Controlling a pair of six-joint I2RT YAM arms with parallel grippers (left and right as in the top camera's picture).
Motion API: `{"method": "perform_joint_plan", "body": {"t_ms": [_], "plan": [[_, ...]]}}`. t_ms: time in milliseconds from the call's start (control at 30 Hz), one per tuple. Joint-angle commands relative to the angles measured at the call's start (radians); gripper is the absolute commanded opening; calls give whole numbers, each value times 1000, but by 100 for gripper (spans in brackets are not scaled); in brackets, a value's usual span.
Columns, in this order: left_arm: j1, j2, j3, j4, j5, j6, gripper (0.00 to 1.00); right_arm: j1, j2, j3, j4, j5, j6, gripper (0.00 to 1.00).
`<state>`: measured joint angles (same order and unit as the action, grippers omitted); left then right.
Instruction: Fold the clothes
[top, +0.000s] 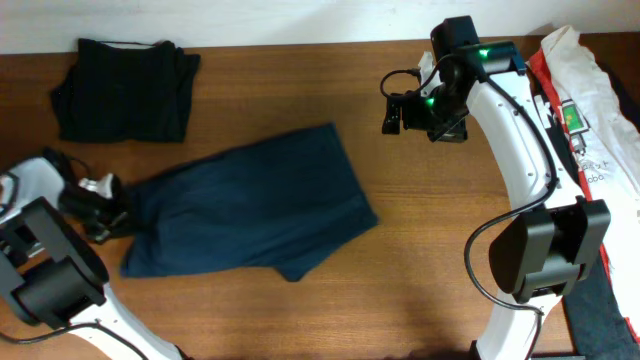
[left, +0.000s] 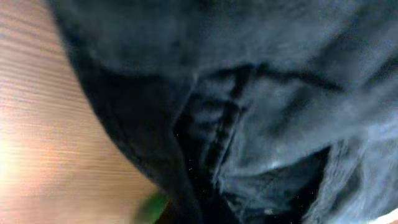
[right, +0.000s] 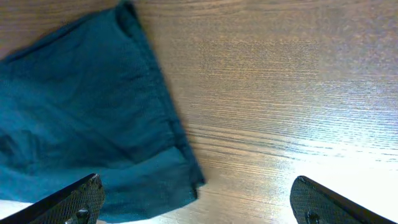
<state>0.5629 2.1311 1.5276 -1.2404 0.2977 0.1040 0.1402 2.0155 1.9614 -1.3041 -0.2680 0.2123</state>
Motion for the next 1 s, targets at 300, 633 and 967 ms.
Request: {"method": "perform_joint_plan", "body": {"t_ms": [300, 633, 967], "plan": [[-363, -11, 776, -448, 24, -83, 0, 44, 2, 0, 3, -19, 6, 83], [-738, 28, 748, -372, 20, -106, 0, 52, 3, 0, 60, -9, 6, 88], [-867, 169, 761, -344, -135, -173, 0, -3, 3, 0, -3, -10, 10, 66]]}}
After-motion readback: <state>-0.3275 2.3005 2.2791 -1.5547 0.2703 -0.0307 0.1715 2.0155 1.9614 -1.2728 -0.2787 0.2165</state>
